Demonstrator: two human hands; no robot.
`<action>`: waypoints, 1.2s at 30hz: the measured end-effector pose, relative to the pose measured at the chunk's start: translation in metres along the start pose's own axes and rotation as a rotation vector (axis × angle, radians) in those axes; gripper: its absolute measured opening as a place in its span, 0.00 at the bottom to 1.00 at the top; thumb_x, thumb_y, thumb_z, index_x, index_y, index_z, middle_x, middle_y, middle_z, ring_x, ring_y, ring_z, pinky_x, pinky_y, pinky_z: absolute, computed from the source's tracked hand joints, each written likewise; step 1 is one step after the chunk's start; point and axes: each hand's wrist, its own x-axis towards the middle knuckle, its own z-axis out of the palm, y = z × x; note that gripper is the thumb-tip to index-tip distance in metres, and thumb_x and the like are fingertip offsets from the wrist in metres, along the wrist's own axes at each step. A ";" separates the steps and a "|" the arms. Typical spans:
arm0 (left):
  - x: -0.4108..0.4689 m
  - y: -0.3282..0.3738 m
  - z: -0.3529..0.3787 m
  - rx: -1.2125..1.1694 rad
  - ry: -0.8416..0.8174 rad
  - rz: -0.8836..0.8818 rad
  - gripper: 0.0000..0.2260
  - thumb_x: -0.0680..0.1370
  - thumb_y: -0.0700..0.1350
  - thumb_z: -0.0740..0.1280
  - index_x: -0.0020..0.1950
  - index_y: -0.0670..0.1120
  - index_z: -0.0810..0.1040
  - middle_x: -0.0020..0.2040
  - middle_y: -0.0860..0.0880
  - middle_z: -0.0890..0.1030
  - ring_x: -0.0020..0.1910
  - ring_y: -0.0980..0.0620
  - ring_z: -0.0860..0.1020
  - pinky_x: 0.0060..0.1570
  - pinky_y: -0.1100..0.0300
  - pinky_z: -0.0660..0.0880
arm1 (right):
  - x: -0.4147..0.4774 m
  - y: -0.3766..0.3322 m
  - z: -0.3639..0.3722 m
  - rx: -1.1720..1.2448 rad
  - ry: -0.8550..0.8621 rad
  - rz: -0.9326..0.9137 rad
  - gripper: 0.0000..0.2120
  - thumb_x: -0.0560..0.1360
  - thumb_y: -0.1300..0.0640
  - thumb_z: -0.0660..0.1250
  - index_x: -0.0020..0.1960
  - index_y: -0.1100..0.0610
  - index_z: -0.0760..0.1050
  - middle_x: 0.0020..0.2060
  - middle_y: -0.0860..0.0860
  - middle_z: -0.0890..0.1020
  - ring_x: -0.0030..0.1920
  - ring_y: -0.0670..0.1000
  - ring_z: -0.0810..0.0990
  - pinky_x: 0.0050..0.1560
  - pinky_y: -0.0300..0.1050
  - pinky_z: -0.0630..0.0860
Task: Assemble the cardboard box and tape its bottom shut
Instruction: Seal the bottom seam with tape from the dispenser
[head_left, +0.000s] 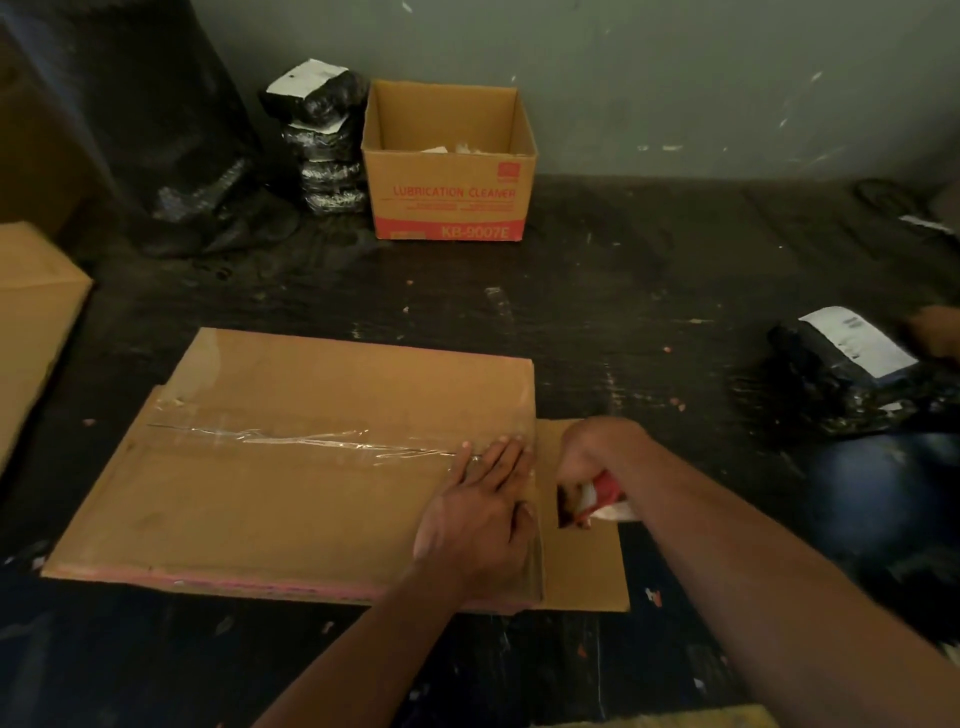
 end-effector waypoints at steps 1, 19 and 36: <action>0.000 0.000 0.000 0.005 -0.011 0.000 0.30 0.83 0.56 0.45 0.84 0.48 0.50 0.84 0.50 0.50 0.82 0.54 0.47 0.80 0.44 0.45 | -0.005 0.010 -0.004 0.046 0.022 -0.006 0.09 0.74 0.51 0.76 0.47 0.54 0.79 0.46 0.53 0.81 0.43 0.50 0.80 0.43 0.46 0.76; -0.001 -0.067 -0.032 0.229 -0.224 0.081 0.44 0.70 0.80 0.41 0.81 0.62 0.36 0.83 0.51 0.35 0.81 0.44 0.33 0.75 0.34 0.34 | -0.081 0.052 -0.003 0.537 0.400 -0.119 0.14 0.75 0.45 0.73 0.52 0.54 0.77 0.47 0.53 0.82 0.47 0.53 0.82 0.48 0.47 0.76; -0.011 -0.054 -0.034 0.183 -0.208 -0.022 0.43 0.72 0.79 0.43 0.83 0.60 0.43 0.84 0.50 0.41 0.82 0.40 0.37 0.73 0.30 0.37 | -0.102 0.007 0.056 1.004 0.568 -0.139 0.16 0.75 0.44 0.75 0.53 0.56 0.85 0.49 0.53 0.86 0.50 0.54 0.83 0.44 0.47 0.74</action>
